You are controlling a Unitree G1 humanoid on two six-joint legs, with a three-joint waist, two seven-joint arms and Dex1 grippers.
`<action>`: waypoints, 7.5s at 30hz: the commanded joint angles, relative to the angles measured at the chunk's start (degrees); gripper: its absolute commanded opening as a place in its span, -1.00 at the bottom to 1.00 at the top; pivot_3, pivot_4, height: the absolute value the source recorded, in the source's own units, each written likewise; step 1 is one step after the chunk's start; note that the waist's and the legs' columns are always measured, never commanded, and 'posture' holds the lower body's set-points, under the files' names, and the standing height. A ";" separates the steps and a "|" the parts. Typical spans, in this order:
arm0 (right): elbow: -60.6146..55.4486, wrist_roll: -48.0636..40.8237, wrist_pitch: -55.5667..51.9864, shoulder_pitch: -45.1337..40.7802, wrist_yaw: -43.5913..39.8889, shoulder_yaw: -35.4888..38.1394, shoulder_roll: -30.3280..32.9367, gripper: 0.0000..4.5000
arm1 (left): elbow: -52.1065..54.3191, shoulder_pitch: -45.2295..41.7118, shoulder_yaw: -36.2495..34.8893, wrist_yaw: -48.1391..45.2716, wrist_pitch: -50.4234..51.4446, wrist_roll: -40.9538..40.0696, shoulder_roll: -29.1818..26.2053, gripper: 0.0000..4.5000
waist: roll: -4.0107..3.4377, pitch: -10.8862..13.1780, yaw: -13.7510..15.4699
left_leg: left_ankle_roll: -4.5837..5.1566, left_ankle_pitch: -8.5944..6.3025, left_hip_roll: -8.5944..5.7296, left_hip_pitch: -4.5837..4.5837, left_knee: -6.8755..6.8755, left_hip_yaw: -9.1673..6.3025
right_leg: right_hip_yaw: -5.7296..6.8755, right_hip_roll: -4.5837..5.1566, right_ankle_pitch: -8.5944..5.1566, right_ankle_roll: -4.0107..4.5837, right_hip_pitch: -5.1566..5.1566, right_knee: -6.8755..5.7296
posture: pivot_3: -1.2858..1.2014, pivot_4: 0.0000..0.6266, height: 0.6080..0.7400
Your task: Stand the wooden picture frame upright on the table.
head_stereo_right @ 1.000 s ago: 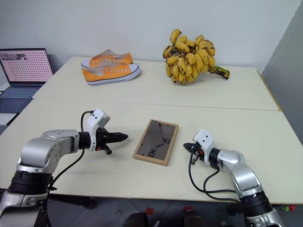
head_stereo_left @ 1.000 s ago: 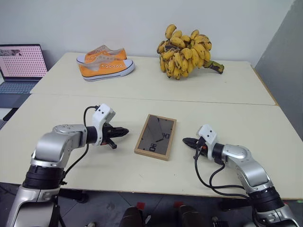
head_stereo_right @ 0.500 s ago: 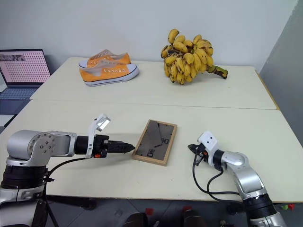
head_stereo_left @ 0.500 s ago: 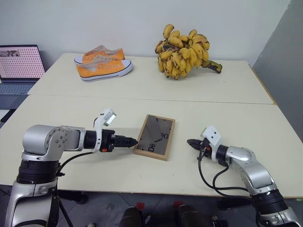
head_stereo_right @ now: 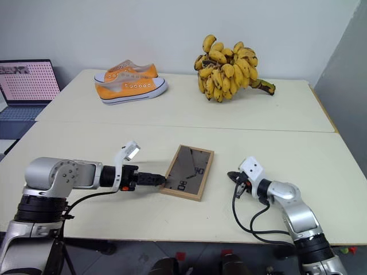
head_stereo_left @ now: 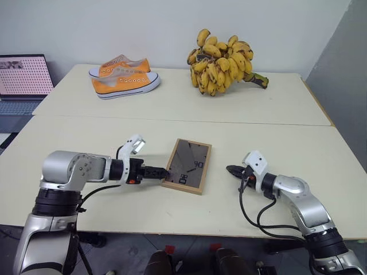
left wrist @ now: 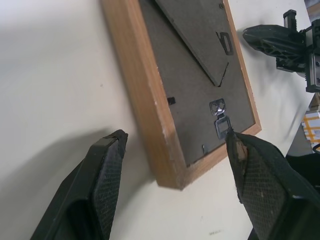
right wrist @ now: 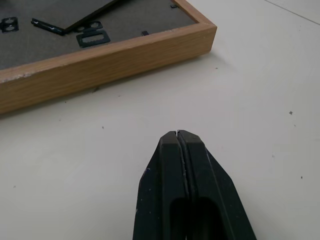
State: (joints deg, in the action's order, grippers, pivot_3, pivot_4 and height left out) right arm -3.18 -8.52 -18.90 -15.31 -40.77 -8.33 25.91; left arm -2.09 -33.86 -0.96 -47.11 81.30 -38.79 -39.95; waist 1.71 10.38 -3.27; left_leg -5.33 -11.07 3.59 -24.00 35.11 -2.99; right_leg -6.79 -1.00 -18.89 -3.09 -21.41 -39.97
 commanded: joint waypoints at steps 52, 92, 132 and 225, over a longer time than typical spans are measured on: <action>1.27 5.05 -1.62 -6.31 5.94 -8.12 -13.61 -1.00 | 2.28 0.64 -8.24 10.42 8.99 -2.68 8.74 0.49 | 0.00 -0.01 -0.09 | -0.03 0.01 -0.01 0.09 -0.02 0.00 | -0.01 0.02 0.01 0.00 0.05 0.00 | 0.03 -0.52 1.00; 3.21 4.38 0.87 -7.29 5.39 -0.86 -6.12 -1.00 | -1.30 -4.97 -24.77 15.28 10.01 -6.55 16.98 -0.41 | 0.04 0.02 0.03 | -0.04 0.02 -0.03 0.02 -0.03 -0.01 | 0.01 0.04 0.01 0.00 0.02 0.02 | 0.03 -0.52 1.00; -13.39 -20.18 -22.76 -29.71 13.03 8.23 -11.92 0.06 | 15.30 -6.12 -13.92 9.15 -12.79 -12.08 10.46 -0.41 | -0.03 0.19 0.00 | -0.07 0.04 -0.03 -0.49 -0.13 -0.05 | 0.06 0.06 0.02 0.02 -0.46 0.08 | 0.03 -0.52 1.00; 33.78 71.39 68.51 -32.73 71.52 -16.31 13.23 0.84 | -0.25 -9.25 -17.11 31.99 11.13 -44.74 4.17 -0.41 | -0.03 0.19 0.00 | -0.33 0.21 -0.13 -0.73 0.74 -0.19 | 0.02 0.08 0.02 0.04 -0.75 -0.90 | 0.03 -0.52 1.00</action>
State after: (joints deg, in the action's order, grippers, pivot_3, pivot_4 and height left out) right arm 31.31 62.38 49.60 -46.15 28.39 -24.48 39.01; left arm -2.89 -41.49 -16.13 -15.31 92.23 -80.46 -35.78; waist 1.68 10.57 -3.27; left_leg -5.66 -10.86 3.45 -24.73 35.85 -3.18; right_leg -6.76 -0.93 -18.86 -3.04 -22.16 -40.88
